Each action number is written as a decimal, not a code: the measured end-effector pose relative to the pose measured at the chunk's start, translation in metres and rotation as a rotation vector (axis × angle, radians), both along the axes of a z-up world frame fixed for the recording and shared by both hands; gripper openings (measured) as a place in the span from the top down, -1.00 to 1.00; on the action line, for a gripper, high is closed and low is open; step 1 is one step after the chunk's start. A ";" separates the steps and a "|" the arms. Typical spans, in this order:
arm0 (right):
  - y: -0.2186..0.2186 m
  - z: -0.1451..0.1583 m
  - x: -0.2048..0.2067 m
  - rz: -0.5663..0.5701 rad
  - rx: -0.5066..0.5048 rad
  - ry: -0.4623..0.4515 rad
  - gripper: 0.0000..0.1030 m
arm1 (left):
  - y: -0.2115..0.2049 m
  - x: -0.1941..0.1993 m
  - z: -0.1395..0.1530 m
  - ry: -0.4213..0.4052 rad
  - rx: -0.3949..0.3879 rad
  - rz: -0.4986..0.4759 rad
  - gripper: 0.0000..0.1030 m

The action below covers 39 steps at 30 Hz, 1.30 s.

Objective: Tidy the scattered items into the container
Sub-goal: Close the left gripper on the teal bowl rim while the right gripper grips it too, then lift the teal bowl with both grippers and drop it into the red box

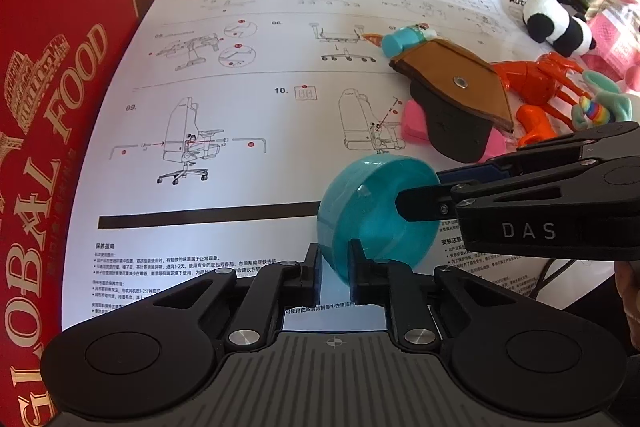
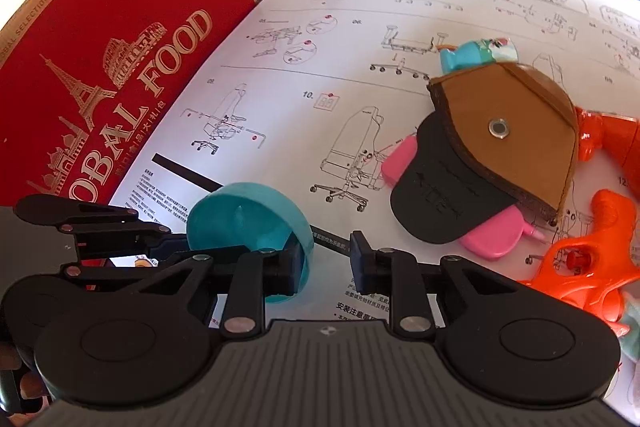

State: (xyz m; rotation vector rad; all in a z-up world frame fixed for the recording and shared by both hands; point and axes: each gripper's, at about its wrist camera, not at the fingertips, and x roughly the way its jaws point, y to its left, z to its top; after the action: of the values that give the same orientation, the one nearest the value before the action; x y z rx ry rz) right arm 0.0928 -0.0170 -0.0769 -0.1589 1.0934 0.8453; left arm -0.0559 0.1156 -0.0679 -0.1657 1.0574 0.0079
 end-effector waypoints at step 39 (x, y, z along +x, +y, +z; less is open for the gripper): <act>-0.004 0.019 -0.009 -0.014 0.036 -0.046 0.93 | -0.003 0.014 0.027 0.016 0.012 0.076 0.93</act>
State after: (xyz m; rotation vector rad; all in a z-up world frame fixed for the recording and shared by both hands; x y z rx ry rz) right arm 0.0836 -0.0208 -0.0574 -0.1399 1.0349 0.8440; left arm -0.0423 0.1127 -0.0407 -0.1950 1.0666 0.0841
